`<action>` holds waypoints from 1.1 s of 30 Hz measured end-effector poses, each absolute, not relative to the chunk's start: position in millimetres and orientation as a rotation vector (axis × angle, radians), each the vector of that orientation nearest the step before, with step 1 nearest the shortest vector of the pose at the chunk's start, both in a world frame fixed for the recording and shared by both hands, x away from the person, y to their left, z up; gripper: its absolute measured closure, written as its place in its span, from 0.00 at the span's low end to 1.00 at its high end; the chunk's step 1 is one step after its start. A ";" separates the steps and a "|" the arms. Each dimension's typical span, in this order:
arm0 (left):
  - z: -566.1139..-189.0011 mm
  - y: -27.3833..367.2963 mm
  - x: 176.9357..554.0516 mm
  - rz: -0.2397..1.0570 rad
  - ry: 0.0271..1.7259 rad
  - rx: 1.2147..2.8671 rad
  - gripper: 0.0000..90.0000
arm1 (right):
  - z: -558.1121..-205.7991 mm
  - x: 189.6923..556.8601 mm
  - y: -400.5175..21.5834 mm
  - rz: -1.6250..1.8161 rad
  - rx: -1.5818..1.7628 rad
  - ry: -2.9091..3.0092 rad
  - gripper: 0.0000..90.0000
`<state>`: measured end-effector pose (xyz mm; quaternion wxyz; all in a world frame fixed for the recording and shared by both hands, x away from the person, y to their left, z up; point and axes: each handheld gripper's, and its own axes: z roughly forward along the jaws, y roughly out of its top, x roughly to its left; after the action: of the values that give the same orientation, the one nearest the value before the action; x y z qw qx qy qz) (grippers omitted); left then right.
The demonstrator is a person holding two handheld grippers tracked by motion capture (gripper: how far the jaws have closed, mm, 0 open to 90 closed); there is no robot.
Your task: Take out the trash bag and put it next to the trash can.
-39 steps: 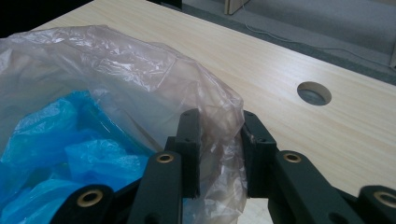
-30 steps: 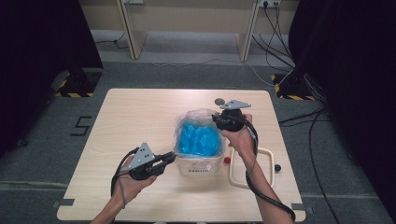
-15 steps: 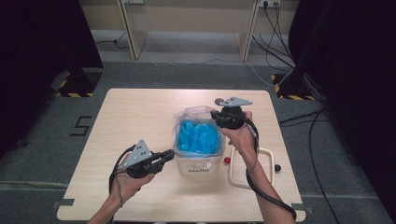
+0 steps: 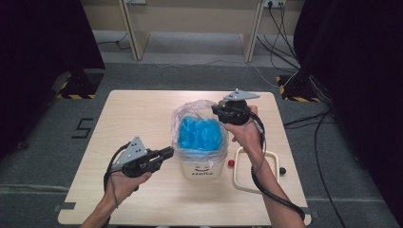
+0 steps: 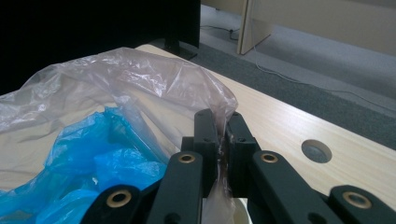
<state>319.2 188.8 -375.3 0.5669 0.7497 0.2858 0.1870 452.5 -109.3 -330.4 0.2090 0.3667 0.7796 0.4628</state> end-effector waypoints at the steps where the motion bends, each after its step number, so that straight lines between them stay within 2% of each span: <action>1: -372.6 189.9 319.4 0.441 0.671 1.758 0.95 | -327.9 452.2 -108.8 1.291 1.016 2.167 0.96; 18: -343.4 212.0 315.6 0.457 0.664 1.733 0.95 | -295.0 452.7 -87.3 1.359 0.947 2.167 0.96; 33: -336.6 248.7 310.7 0.508 0.723 1.678 0.94 | -276.2 461.2 -37.5 1.389 0.855 2.204 0.95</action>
<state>310.7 248.7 -336.6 0.5833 0.7187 0.3098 0.2174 461.2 -37.5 -276.2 0.1987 0.3057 0.7878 0.4964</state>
